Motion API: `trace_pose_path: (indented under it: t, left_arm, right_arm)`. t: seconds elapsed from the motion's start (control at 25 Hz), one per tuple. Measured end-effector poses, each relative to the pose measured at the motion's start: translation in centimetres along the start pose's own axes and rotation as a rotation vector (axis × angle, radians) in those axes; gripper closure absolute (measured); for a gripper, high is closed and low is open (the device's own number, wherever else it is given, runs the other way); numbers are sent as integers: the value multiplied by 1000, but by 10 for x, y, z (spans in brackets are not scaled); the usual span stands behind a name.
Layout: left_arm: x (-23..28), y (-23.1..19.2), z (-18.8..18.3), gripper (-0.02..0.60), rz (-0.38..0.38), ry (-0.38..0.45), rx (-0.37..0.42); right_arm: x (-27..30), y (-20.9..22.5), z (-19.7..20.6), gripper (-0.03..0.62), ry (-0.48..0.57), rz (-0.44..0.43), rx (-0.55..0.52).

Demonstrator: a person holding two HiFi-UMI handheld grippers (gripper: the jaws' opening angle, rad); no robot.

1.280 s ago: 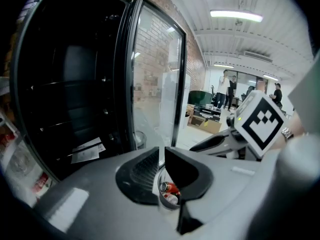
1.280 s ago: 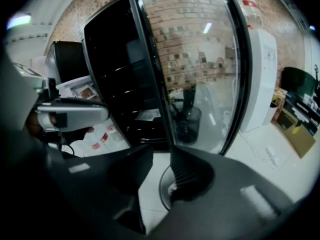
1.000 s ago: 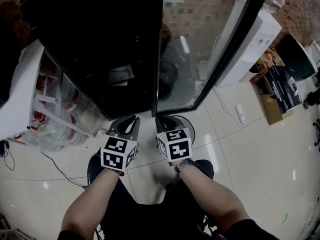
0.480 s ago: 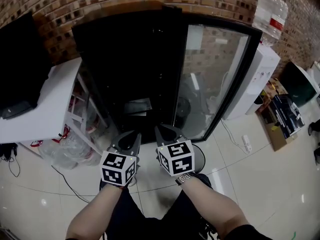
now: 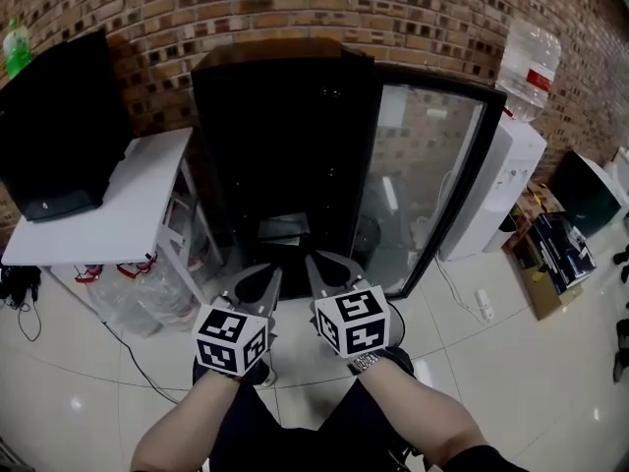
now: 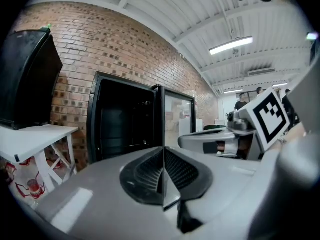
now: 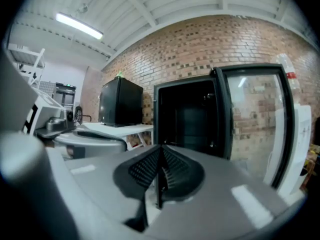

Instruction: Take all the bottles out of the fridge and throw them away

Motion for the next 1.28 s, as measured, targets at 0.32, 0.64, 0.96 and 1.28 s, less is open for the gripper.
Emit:
trace_pose_path:
  t: [0.32, 0.64, 0.96, 1.28]
  left_arm:
    - [-22, 19, -9, 575, 27, 36, -7]
    - [-33, 29, -9, 577, 40, 54, -2]
    - [-35, 36, -6, 577, 40, 46, 11]
    - [-36, 37, -8, 577, 42, 49, 27]
  right_arm:
    - [-28, -8, -19, 592, 24, -4, -8]
    - [-41, -12, -23, 592, 31, -1, -18]
    - [-50, -16, -22, 594, 37, -5, -40]
    - [-52, -17, -25, 594, 40, 0, -48]
Point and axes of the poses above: the fingertips, and each gripper's own axes: x forward along the fingers, y to its right, z out of its underside, the point moved 3 cm from there along -x, backward along the fingers, and after that the axes turned 7 degrees about z, right-handed, at the moved point
